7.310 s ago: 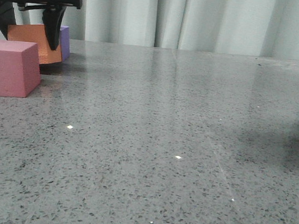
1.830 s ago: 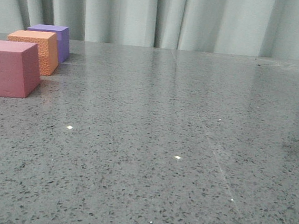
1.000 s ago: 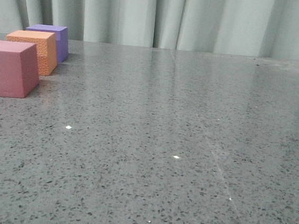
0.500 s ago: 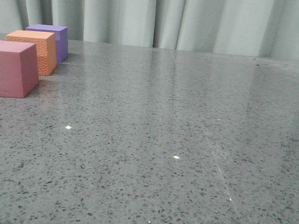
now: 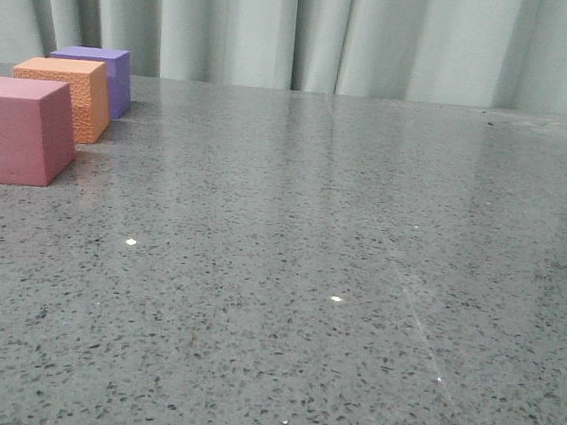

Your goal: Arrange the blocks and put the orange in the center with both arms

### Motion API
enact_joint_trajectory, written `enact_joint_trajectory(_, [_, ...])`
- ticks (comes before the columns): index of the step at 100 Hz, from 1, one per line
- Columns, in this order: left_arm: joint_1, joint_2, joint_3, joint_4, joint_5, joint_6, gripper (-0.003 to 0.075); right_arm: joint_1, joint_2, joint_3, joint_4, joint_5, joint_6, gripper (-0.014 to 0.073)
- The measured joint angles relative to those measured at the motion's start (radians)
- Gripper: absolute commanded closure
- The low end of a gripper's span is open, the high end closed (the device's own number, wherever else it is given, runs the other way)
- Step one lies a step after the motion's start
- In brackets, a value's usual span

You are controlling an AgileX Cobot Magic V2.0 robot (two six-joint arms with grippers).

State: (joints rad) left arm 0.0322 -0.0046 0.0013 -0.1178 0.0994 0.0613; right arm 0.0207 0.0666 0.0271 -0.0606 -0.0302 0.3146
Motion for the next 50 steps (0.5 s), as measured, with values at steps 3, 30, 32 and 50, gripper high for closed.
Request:
enact_joint_trajectory(3, [0.000, 0.000, 0.000, 0.000, 0.000, 0.000, 0.0739, 0.000, -0.012, 0.000, 0.000, 0.008, 0.000, 0.0715])
enact_joint_trajectory(30, [0.000, 0.000, 0.000, 0.000, 0.000, 0.000, 0.0739, -0.002, -0.076, 0.000, 0.000, 0.117, 0.002, 0.0715])
enact_joint_trajectory(32, [0.000, 0.000, 0.000, 0.000, 0.000, 0.000, 0.0739, -0.002, -0.076, 0.000, 0.000, 0.121, 0.002, 0.0715])
enact_joint_trajectory(50, [0.000, 0.000, 0.000, 0.000, 0.000, 0.000, 0.0739, -0.004, -0.076, 0.000, 0.000, 0.127, 0.002, 0.0715])
